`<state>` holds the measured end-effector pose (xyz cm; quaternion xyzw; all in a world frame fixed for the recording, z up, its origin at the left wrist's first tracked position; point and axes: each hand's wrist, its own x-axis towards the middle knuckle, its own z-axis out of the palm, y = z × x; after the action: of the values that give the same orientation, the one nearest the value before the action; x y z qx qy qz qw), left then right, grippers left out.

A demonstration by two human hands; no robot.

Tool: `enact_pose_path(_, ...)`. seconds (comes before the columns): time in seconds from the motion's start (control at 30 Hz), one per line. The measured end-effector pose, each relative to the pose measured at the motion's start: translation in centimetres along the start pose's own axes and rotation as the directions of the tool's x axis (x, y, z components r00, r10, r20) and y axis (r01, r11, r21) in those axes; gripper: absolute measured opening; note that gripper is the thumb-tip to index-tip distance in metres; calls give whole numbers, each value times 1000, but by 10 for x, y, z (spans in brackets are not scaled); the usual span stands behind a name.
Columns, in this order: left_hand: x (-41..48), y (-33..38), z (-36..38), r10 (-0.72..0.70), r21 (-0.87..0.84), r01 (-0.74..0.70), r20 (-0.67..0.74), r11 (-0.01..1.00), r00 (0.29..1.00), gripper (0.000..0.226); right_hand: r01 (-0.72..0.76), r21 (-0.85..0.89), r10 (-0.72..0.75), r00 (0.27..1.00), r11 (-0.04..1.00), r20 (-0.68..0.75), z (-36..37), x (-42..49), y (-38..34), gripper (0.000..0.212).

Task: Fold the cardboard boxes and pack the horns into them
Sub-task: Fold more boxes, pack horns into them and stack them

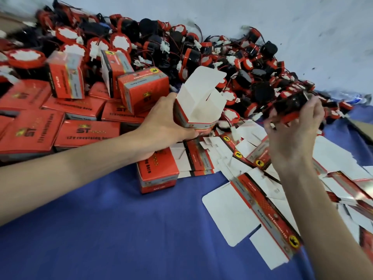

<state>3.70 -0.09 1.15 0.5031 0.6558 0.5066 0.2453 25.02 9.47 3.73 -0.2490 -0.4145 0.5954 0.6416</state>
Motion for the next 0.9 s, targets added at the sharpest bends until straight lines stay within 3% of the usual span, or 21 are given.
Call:
enact_pose_path(0.07,0,-1,1,18,12,-18,11,1000,1000,70,65,-76,-62,997,995,39,3,-11,-2,21)
enact_pose_path(0.17,-1,1,2,47,15,-48,61,999,997,67,238,-181,-202,960,954,196,11,-27,-6,46)
enact_pose_path(0.27,-4,5,1,64,36,-70,151,997,986,69,482,-228,-371,839,846,398,21,-39,-7,51)
enact_pose_path(0.33,-7,8,2,77,68,-95,231,993,970,71,730,-374,-433,656,572,618,21,-41,-2,49)
enact_pose_path(0.4,-9,10,3,78,93,-109,291,990,954,67,859,-440,-294,505,260,812,16,-42,4,52)
enact_pose_path(0.43,-10,10,3,76,100,-111,307,989,949,64,879,-455,-189,475,141,859,13,-42,8,57)
enact_pose_path(0.5,-9,7,2,60,120,-104,324,987,944,59,864,-503,-28,503,14,864,9,-42,15,66)
enact_pose_path(0.67,-7,6,1,41,212,-123,356,969,934,60,814,-578,120,569,61,814,8,-42,18,59)
enact_pose_path(0.77,-7,6,1,32,225,-121,366,967,930,60,802,-591,182,572,82,800,12,-46,22,52)
enact_pose_path(0.9,-8,8,2,32,264,-138,370,955,928,71,819,-570,154,555,73,817,15,-50,28,50)
